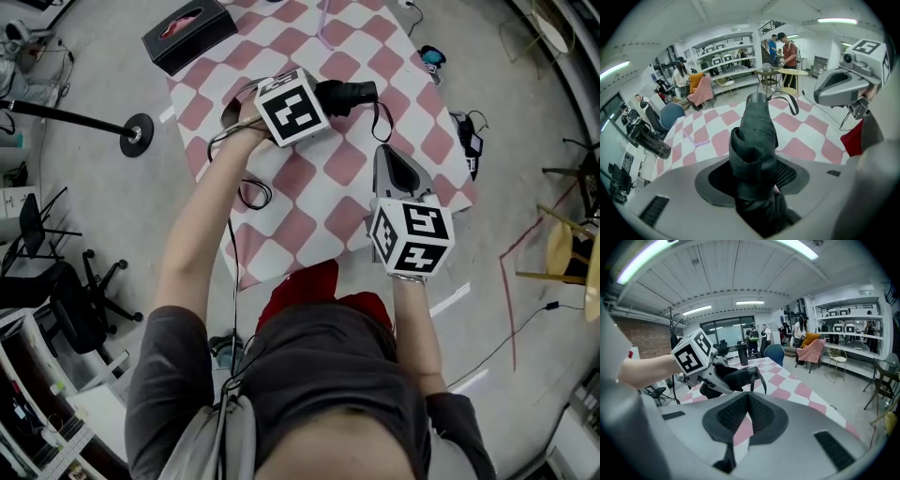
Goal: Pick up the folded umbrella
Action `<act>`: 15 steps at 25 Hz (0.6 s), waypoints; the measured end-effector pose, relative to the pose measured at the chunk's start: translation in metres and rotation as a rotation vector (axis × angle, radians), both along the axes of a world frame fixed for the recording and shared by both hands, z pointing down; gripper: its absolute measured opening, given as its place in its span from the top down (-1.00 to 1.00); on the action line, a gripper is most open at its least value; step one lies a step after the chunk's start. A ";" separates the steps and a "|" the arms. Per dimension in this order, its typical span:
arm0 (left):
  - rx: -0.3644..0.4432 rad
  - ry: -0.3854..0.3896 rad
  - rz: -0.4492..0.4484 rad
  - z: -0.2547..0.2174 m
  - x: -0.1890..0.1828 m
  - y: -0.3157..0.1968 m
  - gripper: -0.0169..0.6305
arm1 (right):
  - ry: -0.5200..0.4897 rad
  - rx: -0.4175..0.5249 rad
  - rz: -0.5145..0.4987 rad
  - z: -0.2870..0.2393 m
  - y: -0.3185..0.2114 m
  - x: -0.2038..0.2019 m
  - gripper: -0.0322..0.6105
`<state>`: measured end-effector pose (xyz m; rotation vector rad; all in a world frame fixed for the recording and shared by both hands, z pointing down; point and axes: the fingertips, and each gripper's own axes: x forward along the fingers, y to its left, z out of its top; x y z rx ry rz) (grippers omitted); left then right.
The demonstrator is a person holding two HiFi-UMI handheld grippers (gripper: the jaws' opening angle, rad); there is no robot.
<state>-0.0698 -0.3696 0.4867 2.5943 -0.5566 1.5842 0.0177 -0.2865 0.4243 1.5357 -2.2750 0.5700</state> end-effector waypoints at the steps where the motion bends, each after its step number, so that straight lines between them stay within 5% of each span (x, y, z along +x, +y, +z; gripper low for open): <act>1: 0.005 0.008 -0.014 -0.004 -0.002 0.001 0.25 | -0.001 0.006 -0.002 -0.002 0.001 -0.001 0.84; 15: 0.126 0.192 -0.226 -0.062 -0.028 0.017 0.25 | -0.003 0.093 -0.036 -0.037 0.013 -0.017 0.84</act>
